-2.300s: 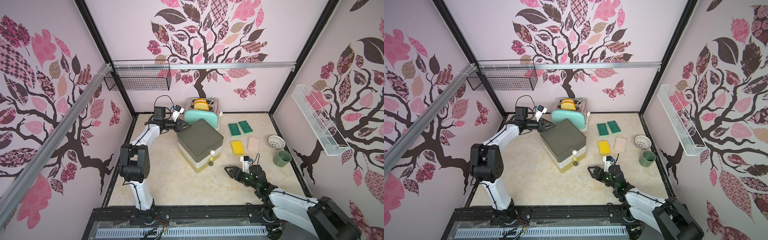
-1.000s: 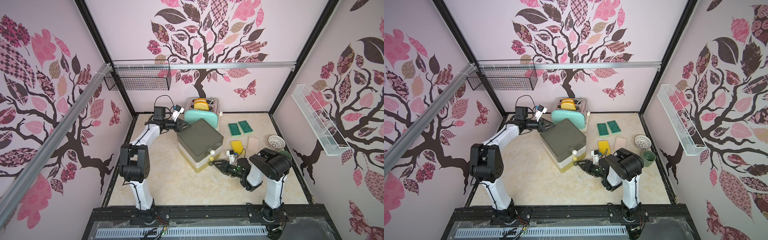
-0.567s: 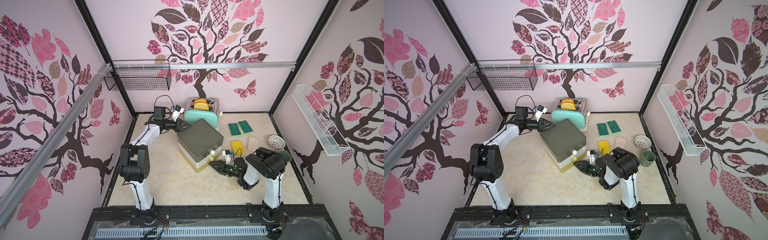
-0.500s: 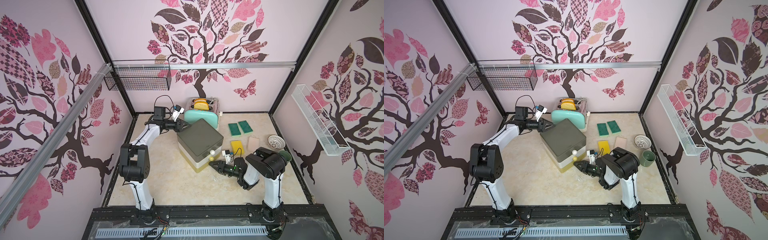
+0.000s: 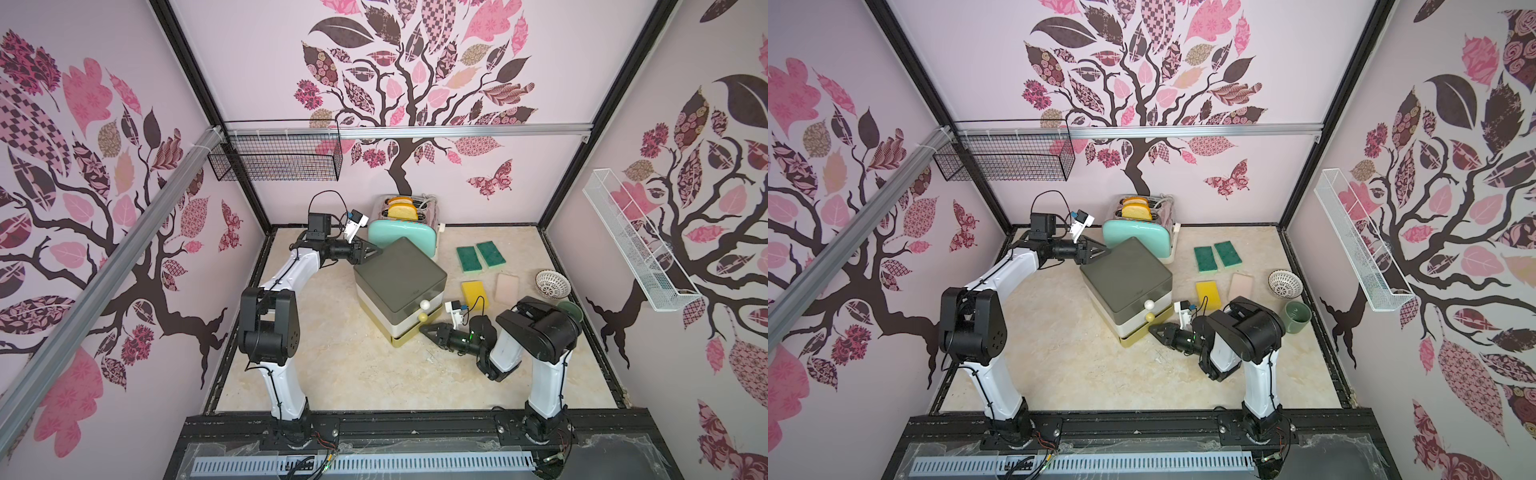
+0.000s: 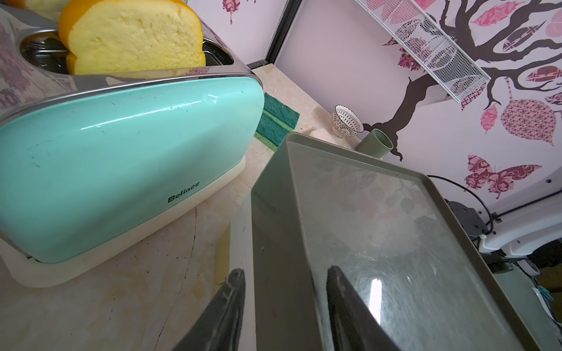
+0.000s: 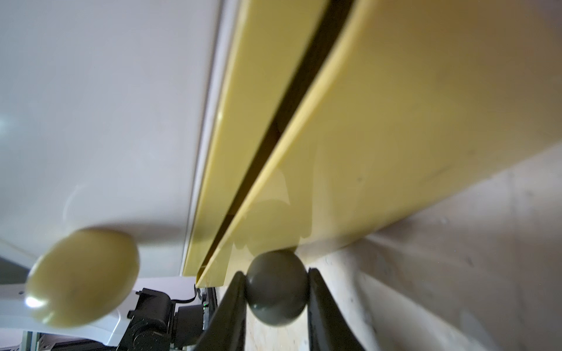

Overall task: Take the sponge out of the drawer
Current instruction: Open the drawer in the storage box.

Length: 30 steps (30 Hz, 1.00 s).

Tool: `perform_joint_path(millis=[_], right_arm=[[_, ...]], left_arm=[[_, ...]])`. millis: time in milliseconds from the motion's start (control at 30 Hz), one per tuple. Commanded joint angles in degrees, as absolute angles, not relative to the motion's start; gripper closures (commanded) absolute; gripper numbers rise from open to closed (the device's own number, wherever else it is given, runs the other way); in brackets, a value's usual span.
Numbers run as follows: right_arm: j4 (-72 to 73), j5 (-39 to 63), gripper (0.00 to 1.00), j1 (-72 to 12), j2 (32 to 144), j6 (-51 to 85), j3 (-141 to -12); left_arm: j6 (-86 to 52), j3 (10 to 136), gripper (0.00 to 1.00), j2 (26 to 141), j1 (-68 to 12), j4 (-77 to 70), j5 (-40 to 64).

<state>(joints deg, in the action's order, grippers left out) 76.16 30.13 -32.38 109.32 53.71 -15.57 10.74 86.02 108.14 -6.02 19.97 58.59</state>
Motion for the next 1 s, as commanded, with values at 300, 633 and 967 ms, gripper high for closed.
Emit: perform_joint_path(millis=[300,633,967], right_arm=[[28.2,32.5,0.86,-32.4,82.4,38.0,-11.9],[1.1,26.8,0.89,-34.5,62.8,35.4,-10.4],[-15.6,20.3,0.89,-36.2,41.7,41.8,-8.2]], left_arm=[[13.3,83.6,0.53,110.8,-6.1,23.4,54.8],[13.0,83.8,0.53,111.4,-6.0,23.0,55.3],[12.9,84.0,0.53,111.6,-6.0,22.8,55.5]])
